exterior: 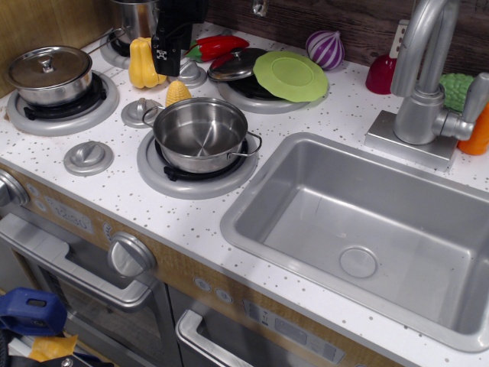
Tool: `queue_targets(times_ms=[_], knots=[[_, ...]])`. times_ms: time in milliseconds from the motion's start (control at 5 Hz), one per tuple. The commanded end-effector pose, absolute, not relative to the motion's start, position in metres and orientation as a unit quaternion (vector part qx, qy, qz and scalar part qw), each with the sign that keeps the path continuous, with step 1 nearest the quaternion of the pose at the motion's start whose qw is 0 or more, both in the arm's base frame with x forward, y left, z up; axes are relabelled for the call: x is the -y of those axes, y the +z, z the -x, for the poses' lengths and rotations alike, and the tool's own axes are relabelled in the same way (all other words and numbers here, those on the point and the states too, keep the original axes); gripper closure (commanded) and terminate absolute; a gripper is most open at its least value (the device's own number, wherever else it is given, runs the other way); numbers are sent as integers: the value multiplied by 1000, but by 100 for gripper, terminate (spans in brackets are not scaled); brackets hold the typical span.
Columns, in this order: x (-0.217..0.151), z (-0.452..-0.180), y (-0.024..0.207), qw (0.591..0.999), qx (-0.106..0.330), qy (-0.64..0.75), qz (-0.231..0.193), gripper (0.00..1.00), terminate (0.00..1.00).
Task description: Put corn in pan which is on stove
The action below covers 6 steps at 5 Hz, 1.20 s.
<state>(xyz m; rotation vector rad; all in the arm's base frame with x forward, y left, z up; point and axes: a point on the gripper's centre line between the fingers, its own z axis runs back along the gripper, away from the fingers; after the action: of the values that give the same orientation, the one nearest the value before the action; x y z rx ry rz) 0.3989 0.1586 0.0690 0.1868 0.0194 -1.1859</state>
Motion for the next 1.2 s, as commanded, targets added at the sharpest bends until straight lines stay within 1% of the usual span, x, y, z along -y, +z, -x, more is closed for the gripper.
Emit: queue_targets(times_ms=[0, 200, 600, 1000], knots=[[-159, -399, 69, 825, -9, -558, -88, 0, 0], [-161, -400, 59, 823, 3, -561, -92, 0, 0], [-166, -408, 51, 817, 14, -568, -99, 0, 0], [-175, -415, 35, 815, 27, -571, -89, 0, 0]])
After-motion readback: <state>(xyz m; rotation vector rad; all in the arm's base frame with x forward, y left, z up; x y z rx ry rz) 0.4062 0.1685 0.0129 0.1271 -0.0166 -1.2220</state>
